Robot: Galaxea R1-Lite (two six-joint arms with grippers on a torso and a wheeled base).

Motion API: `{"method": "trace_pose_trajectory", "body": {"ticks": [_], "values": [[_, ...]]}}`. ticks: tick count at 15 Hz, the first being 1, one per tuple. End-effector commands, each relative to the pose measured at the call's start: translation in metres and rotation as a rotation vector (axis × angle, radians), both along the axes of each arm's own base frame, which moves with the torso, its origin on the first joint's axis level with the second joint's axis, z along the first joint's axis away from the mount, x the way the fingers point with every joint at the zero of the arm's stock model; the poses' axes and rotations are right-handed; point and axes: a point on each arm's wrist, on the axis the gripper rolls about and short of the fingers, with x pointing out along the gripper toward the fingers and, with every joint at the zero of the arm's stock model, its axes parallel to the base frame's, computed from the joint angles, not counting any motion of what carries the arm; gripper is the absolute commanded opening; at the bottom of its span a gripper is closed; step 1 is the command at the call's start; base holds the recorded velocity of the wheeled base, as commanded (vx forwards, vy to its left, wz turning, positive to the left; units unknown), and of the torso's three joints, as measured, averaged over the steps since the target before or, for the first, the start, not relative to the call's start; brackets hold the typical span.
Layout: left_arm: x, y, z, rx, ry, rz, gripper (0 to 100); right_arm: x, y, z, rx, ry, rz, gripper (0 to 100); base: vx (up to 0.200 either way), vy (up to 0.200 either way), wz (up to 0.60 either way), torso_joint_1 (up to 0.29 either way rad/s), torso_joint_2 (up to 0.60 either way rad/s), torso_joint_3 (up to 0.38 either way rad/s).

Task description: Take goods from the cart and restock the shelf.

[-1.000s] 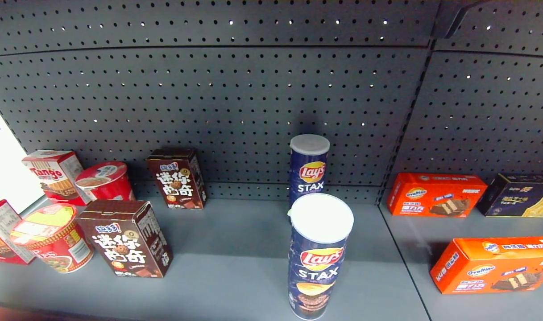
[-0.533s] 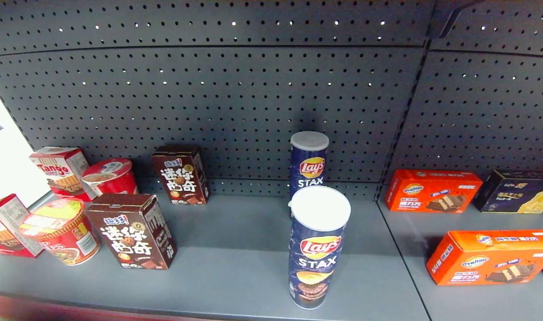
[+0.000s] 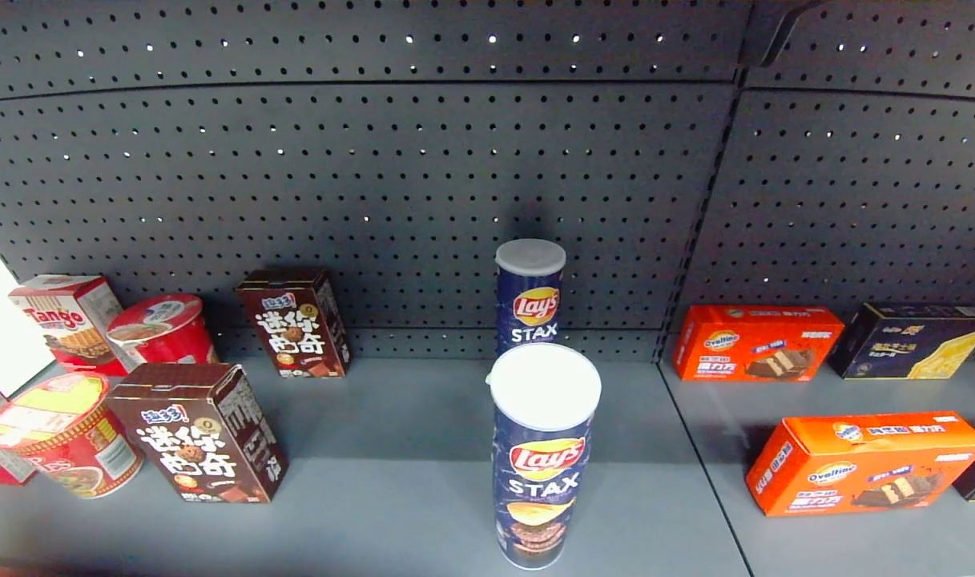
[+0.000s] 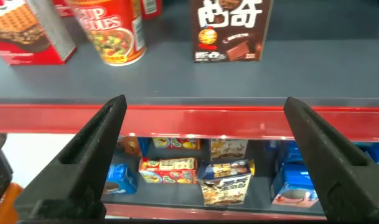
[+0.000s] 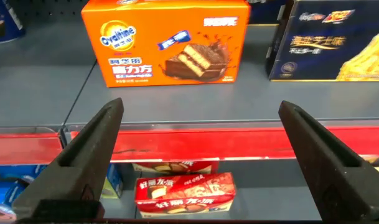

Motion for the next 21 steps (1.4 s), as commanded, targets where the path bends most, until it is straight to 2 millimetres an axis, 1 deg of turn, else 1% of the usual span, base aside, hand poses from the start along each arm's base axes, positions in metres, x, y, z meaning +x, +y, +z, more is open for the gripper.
{"method": "trace_pose_trajectory", "body": {"ticks": [1, 13, 14, 15, 16, 18, 21], "values": [[0.000, 0.000, 0.000, -0.001, 0.004, 0.001, 100, 0.000, 0.000, 0.000, 0.001, 0.003, 0.002, 100, 0.000, 0.000, 0.00, 0.000, 0.00, 0.000], [0.000, 0.000, 0.000, -0.001, 0.004, 0.003, 100, 0.000, 0.000, 0.000, 0.032, 0.005, 0.001, 100, 0.000, 0.000, 0.00, 0.000, 0.00, 0.000], [0.003, 0.001, 0.000, -0.016, 0.048, -0.055, 100, 0.000, 0.000, 0.000, 0.029, 0.005, 0.001, 100, 0.000, 0.000, 0.00, 0.000, 0.00, 0.000], [0.002, 0.002, 0.001, -0.012, 0.041, -0.136, 100, 0.000, 0.000, 0.000, 0.029, 0.005, 0.001, 100, 0.000, 0.000, 0.00, 0.000, 0.00, 0.000], [0.000, 0.003, 0.000, -0.009, 0.014, -0.170, 100, 0.000, 0.000, 0.000, 0.029, 0.007, 0.001, 100, 0.000, 0.000, 0.00, 0.000, 0.00, 0.000], [-0.007, 0.003, -0.002, -0.003, -0.080, -0.166, 100, 0.000, 0.000, 0.000, 0.029, 0.005, 0.001, 100, 0.000, 0.000, 0.00, 0.000, 0.00, 0.000], [-0.008, 0.003, -0.002, -0.004, -0.089, -0.166, 100, 0.000, 0.000, 0.000, 0.030, 0.005, 0.001, 100, 0.000, 0.000, 0.00, 0.000, 0.00, 0.000]]}}
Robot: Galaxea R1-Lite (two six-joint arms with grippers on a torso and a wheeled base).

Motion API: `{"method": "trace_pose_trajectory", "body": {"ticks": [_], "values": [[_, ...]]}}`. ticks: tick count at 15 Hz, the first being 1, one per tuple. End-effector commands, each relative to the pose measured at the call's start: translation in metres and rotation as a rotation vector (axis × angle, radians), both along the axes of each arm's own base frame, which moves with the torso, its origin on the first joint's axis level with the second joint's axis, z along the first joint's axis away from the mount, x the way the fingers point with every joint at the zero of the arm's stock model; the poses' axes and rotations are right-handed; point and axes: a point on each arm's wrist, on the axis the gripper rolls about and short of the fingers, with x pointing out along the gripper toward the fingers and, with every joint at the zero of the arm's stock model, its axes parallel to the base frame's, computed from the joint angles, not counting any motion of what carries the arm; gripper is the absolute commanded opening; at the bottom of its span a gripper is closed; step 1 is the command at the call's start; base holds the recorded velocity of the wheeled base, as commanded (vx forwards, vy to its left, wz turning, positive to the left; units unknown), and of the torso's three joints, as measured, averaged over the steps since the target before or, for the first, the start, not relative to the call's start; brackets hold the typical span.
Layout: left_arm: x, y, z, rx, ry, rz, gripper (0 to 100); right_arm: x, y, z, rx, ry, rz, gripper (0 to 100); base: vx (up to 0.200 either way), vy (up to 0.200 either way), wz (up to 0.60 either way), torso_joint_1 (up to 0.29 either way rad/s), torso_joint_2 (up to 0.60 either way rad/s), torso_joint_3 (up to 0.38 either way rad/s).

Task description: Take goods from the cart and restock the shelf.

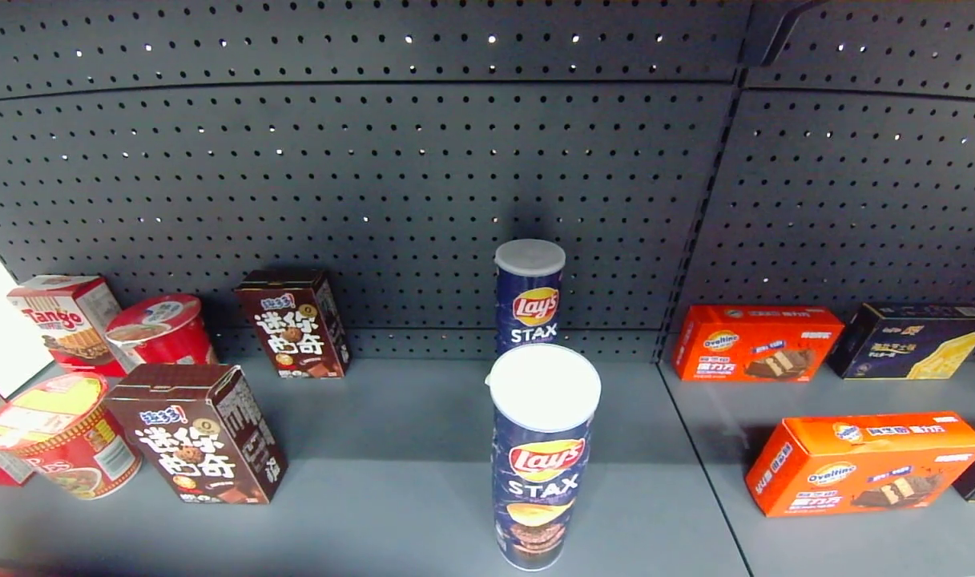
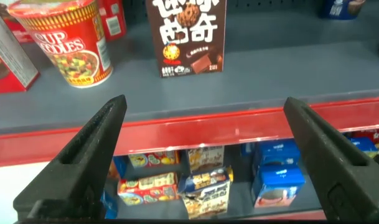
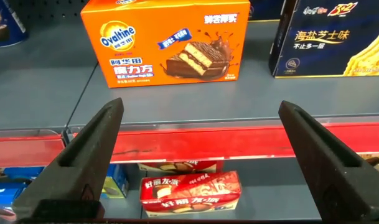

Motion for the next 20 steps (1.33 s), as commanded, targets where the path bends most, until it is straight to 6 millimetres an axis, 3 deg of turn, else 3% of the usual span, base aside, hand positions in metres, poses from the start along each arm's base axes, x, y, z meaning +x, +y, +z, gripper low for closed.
{"method": "trace_pose_trajectory", "body": {"ticks": [1, 3, 4, 5, 8, 13, 16, 20], "values": [[-0.0019, 0.0000, -0.0002, 0.002, -0.027, -0.003, 100, 0.0002, -0.0001, 0.0001, 0.000, 0.002, -0.001, 100, 0.000, 0.000, 0.00, 0.000, 0.00, 0.000], [-0.0019, 0.0001, -0.0002, -0.001, -0.027, -0.002, 100, 0.0003, -0.0031, -0.0002, -0.009, -0.004, -0.132, 100, 0.000, 0.000, 0.00, 0.000, 0.00, 0.000], [-0.0019, 0.0000, -0.0002, 0.002, -0.027, -0.003, 100, 0.0005, -0.0064, -0.0009, -0.007, -0.025, -0.277, 100, 0.000, 0.000, 0.00, 0.000, 0.00, 0.000], [-0.0019, 0.0001, -0.0002, -0.001, -0.027, -0.002, 100, 0.0006, -0.0064, -0.0014, -0.007, -0.023, -0.280, 100, 0.000, 0.000, 0.00, 0.000, 0.00, 0.000], [-0.0019, 0.0000, -0.0002, 0.000, -0.027, -0.003, 100, 0.0009, -0.0019, -0.0084, -0.028, 0.056, -0.073, 100, 0.000, 0.000, 0.00, 0.000, 0.00, 0.000], [-0.0019, 0.0001, -0.0002, -0.001, -0.027, -0.002, 100, 0.0014, -0.0020, -0.0076, -0.027, 0.042, -0.071, 100, 0.000, 0.000, 0.00, 0.000, 0.00, 0.000], [-0.0019, 0.0000, -0.0002, 0.000, -0.027, -0.003, 100, 0.0016, -0.0048, -0.0076, -0.030, 0.050, 0.106, 100, 0.000, 0.000, 0.00, 0.000, 0.00, 0.000], [-0.0019, 0.0000, -0.0002, 0.000, -0.027, -0.003, 100, -0.0057, -0.0043, -0.0092, -0.030, -0.051, 0.069, 100, 0.000, 0.000, 0.00, 0.000, 0.00, 0.000]]}}
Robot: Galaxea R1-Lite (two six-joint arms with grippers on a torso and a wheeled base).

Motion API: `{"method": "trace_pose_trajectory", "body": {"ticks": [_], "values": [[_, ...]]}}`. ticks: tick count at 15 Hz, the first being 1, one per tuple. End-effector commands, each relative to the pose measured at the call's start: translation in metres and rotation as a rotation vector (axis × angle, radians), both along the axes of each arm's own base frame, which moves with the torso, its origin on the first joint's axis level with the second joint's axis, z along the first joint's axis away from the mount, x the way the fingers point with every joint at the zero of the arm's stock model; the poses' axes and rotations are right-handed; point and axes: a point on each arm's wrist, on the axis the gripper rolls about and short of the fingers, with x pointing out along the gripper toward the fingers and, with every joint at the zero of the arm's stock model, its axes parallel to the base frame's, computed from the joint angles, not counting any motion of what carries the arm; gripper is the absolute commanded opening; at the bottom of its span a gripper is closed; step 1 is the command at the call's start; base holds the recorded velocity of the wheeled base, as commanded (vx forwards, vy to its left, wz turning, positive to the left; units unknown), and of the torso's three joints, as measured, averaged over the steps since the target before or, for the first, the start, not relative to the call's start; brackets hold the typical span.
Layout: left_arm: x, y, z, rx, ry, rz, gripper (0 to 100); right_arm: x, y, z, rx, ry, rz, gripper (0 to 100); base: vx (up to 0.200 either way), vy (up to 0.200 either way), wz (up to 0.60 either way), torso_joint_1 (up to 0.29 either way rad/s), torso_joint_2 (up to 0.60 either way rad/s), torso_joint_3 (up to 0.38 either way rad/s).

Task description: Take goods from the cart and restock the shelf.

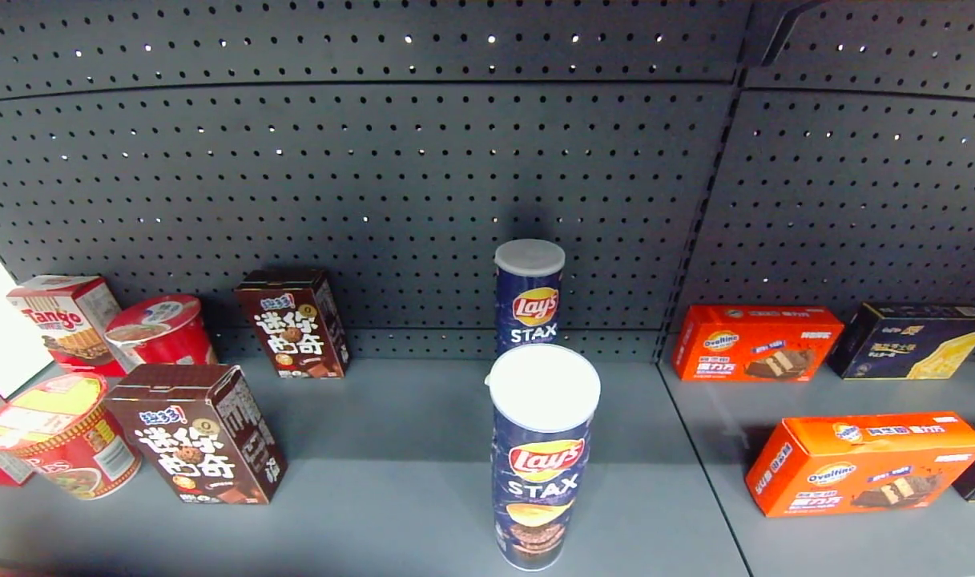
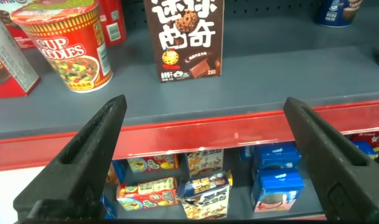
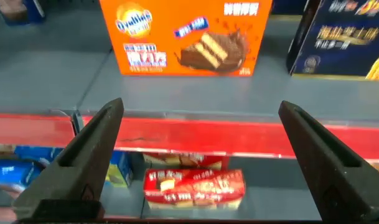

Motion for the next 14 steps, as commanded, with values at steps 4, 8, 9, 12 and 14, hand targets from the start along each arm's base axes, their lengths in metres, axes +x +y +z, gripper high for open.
{"method": "trace_pose_trajectory", "body": {"ticks": [4, 8, 9, 12, 14], "values": [[-0.0001, 0.0000, -0.0001, 0.000, -0.002, 0.000, 100, -0.0032, 0.0001, -0.0009, 0.001, -0.041, -0.006, 100, 0.000, 0.000, 0.00, 0.000, 0.00, 0.000], [0.0000, 0.0000, -0.0005, 0.009, -0.001, 0.000, 100, -0.0032, 0.0001, -0.0010, -0.001, -0.040, -0.003, 100, 0.000, 0.000, 0.00, 0.000, 0.00, 0.000], [-0.0001, 0.0001, -0.0001, 0.002, -0.002, 0.003, 100, -0.0032, 0.0002, -0.0010, 0.001, -0.040, -0.004, 100, 0.000, 0.000, 0.00, 0.000, 0.00, 0.000], [-0.0001, 0.0000, -0.0001, 0.003, -0.002, 0.000, 100, -0.0032, 0.0002, -0.0010, 0.001, -0.040, -0.004, 100, -0.133, 0.000, 0.00, 0.002, 0.00, 0.002], [-0.0001, 0.0000, -0.0001, 0.002, -0.002, 0.000, 100, -0.0032, 0.0002, -0.0009, 0.001, -0.041, -0.004, 100, 0.000, 0.000, 0.00, 0.000, 0.00, 0.000]]}}
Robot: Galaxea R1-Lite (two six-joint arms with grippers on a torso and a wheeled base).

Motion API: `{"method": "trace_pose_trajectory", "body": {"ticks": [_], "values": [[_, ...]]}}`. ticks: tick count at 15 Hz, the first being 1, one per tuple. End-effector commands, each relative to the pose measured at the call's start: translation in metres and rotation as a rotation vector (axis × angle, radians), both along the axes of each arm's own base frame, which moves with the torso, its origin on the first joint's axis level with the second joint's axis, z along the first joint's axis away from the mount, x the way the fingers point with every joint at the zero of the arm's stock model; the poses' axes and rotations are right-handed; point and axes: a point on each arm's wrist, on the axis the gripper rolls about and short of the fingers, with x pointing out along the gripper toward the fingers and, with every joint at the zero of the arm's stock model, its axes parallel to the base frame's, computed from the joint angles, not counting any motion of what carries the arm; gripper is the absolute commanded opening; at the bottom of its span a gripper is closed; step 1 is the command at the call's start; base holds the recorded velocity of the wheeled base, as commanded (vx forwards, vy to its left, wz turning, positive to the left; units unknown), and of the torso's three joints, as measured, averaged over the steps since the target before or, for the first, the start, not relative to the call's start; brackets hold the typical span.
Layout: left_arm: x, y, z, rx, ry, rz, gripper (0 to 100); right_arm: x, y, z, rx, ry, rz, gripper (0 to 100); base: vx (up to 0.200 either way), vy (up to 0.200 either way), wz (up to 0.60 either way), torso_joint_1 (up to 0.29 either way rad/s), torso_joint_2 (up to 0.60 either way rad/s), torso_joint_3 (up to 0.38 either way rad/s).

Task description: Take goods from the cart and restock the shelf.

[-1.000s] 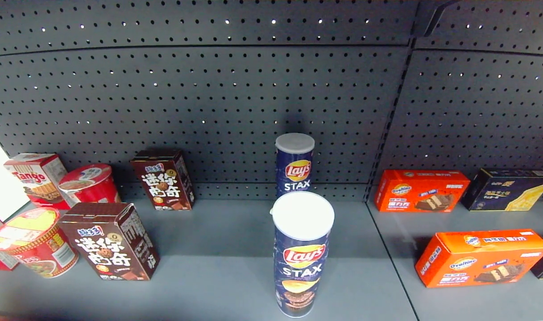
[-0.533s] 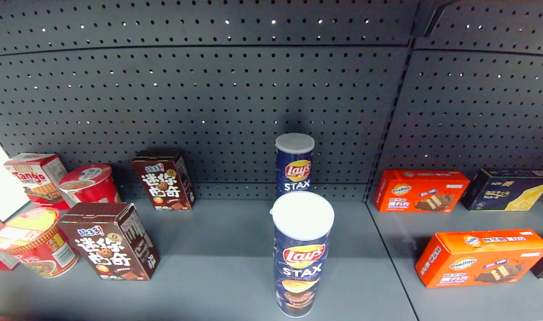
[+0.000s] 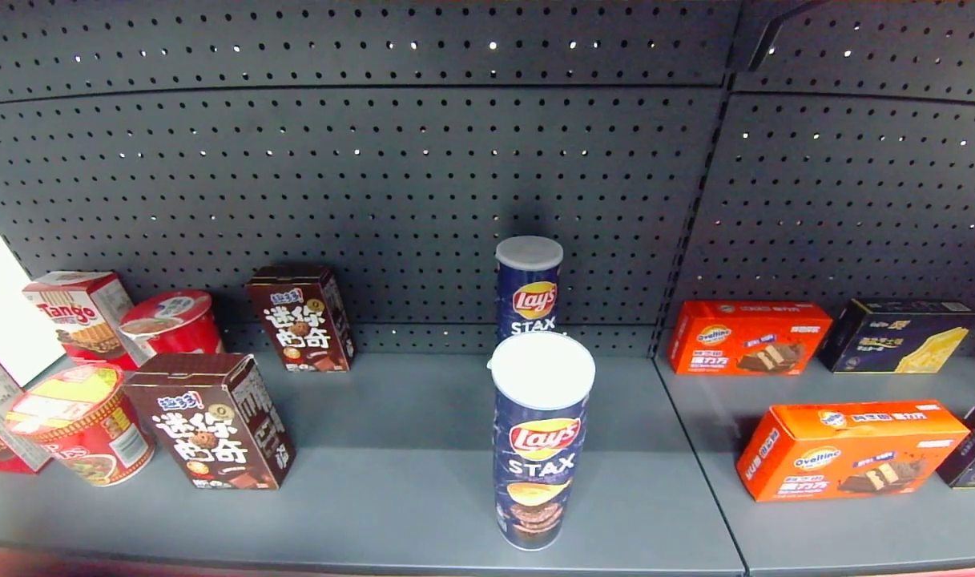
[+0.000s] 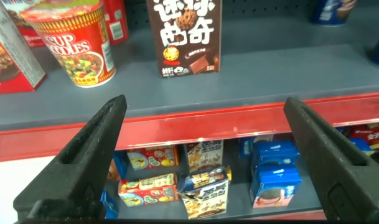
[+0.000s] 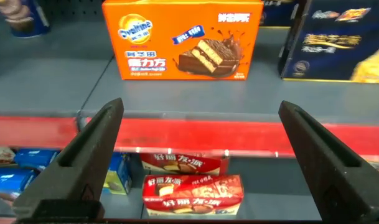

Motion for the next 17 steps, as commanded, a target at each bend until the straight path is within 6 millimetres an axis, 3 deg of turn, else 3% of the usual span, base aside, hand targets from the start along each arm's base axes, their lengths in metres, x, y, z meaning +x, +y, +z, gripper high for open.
{"method": "trace_pose_trajectory", "body": {"ticks": [1, 17], "values": [[-0.0001, 0.0000, -0.0002, 0.005, 0.000, -0.001, 100, -0.0001, 0.0000, -0.0003, 0.000, 0.001, 0.001, 100, 0.000, 0.000, 0.00, 0.000, 0.00, 0.000], [0.0000, 0.0000, -0.0002, -0.002, 0.001, 0.000, 100, -0.0001, 0.0000, -0.0001, 0.000, -0.001, 0.001, 100, 0.000, 0.000, 0.00, 0.000, 0.00, 0.000]]}}
